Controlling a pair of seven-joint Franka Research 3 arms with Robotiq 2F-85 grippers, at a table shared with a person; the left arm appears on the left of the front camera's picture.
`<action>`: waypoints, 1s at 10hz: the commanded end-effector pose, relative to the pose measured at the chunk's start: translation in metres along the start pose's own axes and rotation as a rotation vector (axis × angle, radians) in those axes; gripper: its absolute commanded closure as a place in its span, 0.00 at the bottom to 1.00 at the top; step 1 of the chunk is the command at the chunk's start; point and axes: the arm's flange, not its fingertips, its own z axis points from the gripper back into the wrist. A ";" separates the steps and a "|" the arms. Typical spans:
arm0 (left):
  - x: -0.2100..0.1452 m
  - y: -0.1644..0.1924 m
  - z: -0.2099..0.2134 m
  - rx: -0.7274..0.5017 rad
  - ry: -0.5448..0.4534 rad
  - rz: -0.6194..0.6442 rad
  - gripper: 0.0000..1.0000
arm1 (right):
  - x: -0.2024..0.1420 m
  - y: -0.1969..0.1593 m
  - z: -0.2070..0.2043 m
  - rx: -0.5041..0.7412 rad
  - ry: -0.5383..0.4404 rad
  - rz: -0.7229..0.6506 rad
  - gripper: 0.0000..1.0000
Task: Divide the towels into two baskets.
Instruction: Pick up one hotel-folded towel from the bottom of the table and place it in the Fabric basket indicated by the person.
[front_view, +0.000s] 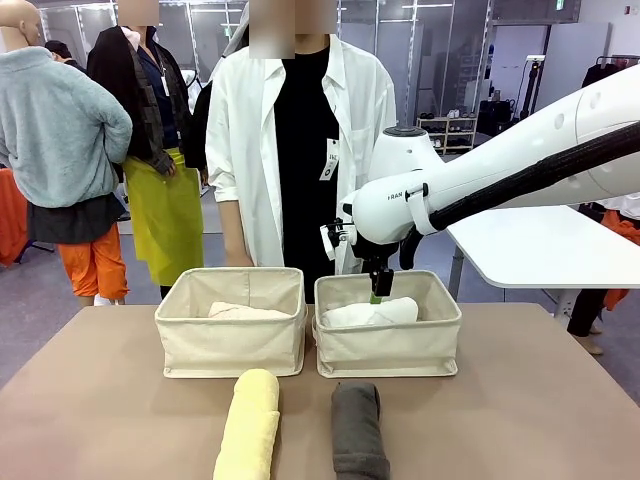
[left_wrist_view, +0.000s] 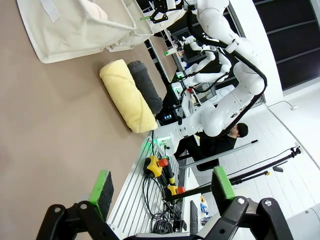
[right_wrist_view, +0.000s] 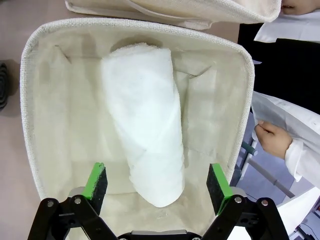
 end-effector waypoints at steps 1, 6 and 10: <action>-0.001 -0.002 0.001 0.004 -0.003 -0.016 0.00 | -0.001 -0.001 0.000 -0.002 0.005 0.013 0.00; -0.001 -0.002 0.001 0.004 -0.003 -0.016 0.00 | -0.061 0.047 0.072 0.095 -0.283 -0.271 0.00; -0.001 -0.002 0.001 0.004 -0.003 -0.016 0.00 | -0.173 0.132 0.098 0.286 -0.463 -0.615 0.00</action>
